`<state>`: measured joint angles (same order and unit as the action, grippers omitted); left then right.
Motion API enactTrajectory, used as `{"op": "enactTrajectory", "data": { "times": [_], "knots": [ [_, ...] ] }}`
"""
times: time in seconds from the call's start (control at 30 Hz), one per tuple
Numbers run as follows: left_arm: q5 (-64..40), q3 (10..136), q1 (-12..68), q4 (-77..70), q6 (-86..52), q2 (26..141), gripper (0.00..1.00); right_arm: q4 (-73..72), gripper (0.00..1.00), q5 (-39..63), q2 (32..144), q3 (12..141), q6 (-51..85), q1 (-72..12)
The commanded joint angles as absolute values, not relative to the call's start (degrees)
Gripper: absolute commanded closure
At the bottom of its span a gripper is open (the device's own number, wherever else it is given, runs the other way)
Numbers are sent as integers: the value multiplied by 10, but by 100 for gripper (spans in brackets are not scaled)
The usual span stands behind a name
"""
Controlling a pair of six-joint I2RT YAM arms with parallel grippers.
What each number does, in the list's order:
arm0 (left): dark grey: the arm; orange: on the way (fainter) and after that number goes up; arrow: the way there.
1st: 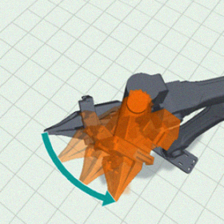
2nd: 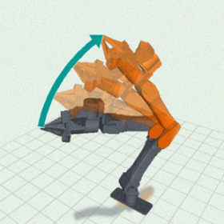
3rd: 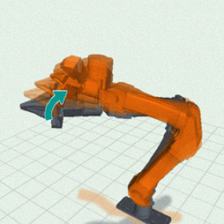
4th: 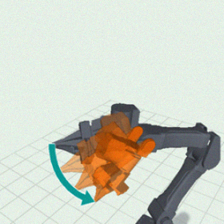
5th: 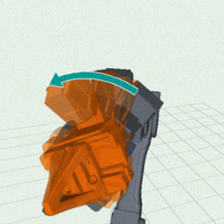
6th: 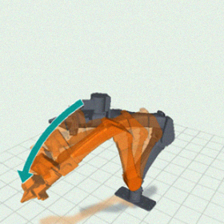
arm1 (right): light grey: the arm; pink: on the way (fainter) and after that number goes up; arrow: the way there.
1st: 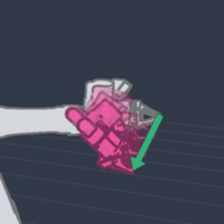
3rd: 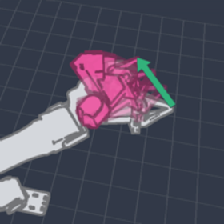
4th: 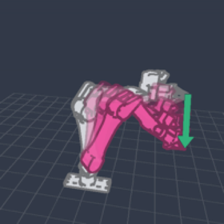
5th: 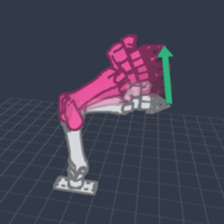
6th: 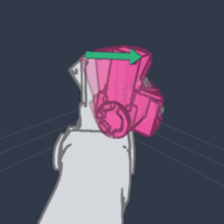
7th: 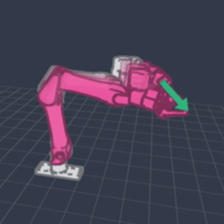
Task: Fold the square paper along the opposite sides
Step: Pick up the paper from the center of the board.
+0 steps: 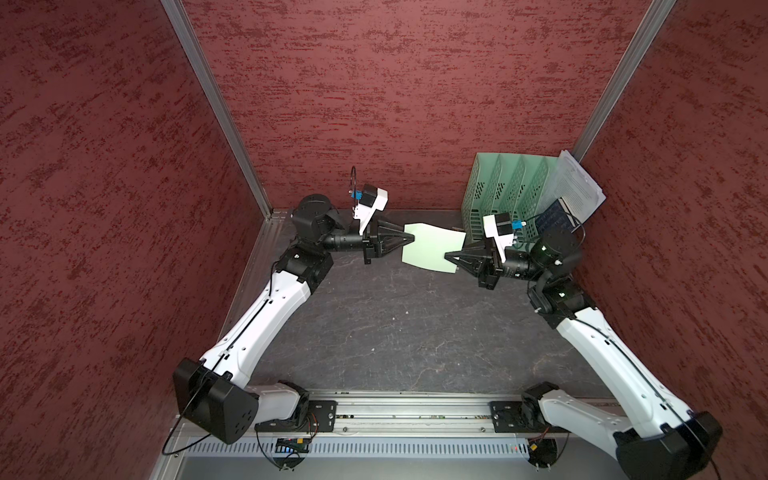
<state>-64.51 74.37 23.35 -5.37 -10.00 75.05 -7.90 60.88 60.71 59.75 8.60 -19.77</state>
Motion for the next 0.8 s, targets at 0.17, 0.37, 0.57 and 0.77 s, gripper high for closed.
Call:
{"op": "enactTrajectory", "data": {
  "times": [0.17,0.37,0.57,0.77],
  "knots": [
    [-649,749,236,-82,-109,737,100,-85,100,607,607,606,86,-197],
    [-650,752,235,-77,-118,727,100,-62,20,589,606,611,70,-197],
    [-672,779,225,-20,-116,700,100,68,2,546,572,650,-38,-176],
    [-685,793,222,20,-116,654,100,95,1,590,565,690,-47,-113]
  ]
}}
